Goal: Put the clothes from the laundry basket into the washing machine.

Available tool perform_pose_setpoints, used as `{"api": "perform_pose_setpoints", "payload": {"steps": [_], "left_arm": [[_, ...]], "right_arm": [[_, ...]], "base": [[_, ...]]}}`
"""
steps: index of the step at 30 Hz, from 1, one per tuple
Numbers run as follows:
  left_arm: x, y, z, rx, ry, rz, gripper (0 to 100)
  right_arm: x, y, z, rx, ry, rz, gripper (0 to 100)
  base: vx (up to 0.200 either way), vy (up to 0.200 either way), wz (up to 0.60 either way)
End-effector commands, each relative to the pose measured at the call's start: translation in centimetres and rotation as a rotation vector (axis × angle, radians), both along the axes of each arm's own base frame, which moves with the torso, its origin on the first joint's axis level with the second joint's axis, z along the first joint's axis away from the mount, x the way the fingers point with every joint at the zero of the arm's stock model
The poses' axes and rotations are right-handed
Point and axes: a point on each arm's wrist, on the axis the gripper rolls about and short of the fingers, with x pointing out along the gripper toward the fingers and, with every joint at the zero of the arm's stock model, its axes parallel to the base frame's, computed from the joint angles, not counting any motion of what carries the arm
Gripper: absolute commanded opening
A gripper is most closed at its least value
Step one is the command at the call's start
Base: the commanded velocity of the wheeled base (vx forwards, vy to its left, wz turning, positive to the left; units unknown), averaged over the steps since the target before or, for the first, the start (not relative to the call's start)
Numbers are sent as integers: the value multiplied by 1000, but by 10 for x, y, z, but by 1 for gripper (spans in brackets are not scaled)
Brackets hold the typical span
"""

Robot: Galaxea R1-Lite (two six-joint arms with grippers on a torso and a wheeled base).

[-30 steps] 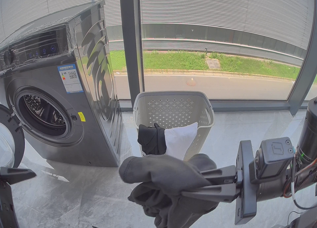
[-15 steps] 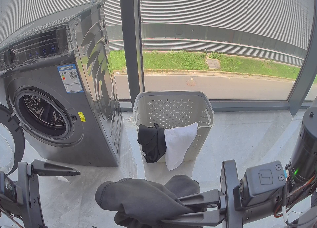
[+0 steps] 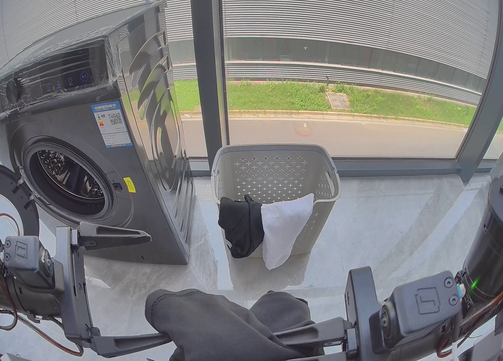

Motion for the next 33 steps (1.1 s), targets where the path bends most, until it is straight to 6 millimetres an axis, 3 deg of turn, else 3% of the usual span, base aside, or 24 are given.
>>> {"api": "perform_pose_setpoints", "payload": {"steps": [1,16,25,26,33], "left_arm": [[9,-4,-8,24,44,4,100],[12,-13,0,-7,19,-102,100],[4,-18,-11,13,53,-161,100],[4,-18,-12,15,57,-161,0],[4,-19,-14,18,69,-163,0]], "right_arm": [[0,2,2,7,-3,9,0],[1,26,-2,-12,5,48,0],[9,41,-4,-3,5,46,0],[9,41,-4,-3,6,44,0],[10,42,-5,-7,7,44,0]], "base": [[0,0,0],[0,0,0],[0,0,0],[0,0,0],[0,0,0]]}}
